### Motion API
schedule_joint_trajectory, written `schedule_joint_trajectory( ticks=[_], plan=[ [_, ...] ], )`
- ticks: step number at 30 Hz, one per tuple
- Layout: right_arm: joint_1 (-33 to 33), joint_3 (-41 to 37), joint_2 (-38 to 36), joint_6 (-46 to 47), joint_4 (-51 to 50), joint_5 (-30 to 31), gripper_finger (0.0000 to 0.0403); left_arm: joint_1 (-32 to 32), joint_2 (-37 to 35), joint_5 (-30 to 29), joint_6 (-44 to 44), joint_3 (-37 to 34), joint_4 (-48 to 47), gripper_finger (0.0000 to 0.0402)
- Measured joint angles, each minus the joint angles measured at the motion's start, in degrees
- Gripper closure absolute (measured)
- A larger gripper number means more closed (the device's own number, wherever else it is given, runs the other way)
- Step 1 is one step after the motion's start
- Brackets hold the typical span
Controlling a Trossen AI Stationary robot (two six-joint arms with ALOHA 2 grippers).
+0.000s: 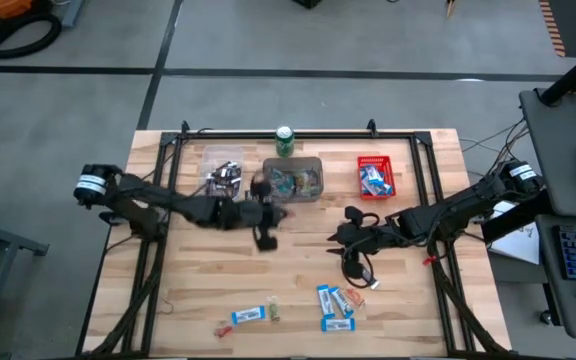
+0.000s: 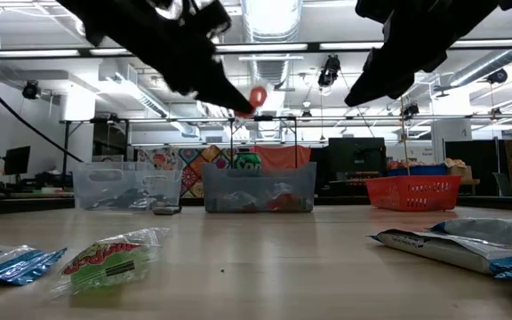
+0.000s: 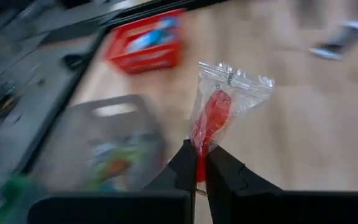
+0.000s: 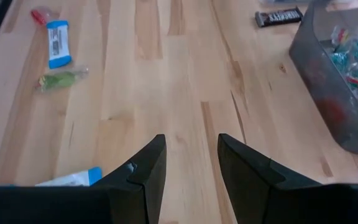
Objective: Organize candy in baskets
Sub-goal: Put the orange gummy into the black bin, then put the brown chocolate bar into the transparent bin
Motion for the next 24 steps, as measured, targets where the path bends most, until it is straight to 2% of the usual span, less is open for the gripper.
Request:
schedule_joint_trajectory(
  ticks=[6, 12, 24],
  plan=[
    [0.0, 0.0, 0.0, 0.0, 1.3, 0.0, 0.0266, 9.9, 1.3, 0.0, -4.5, 0.2, 2.2, 0.0401],
    [0.0, 0.0, 0.0, 0.1, 2.5, 0.0, 0.0266, 14.3, 3.3, 0.0, -6.7, 0.2, 3.6, 0.0396],
    [0.0, 0.0, 0.0, 4.0, 2.5, 0.1, 0.0266, 14.9, 3.6, -0.3, -7.8, 0.6, 3.7, 0.029]
  ],
)
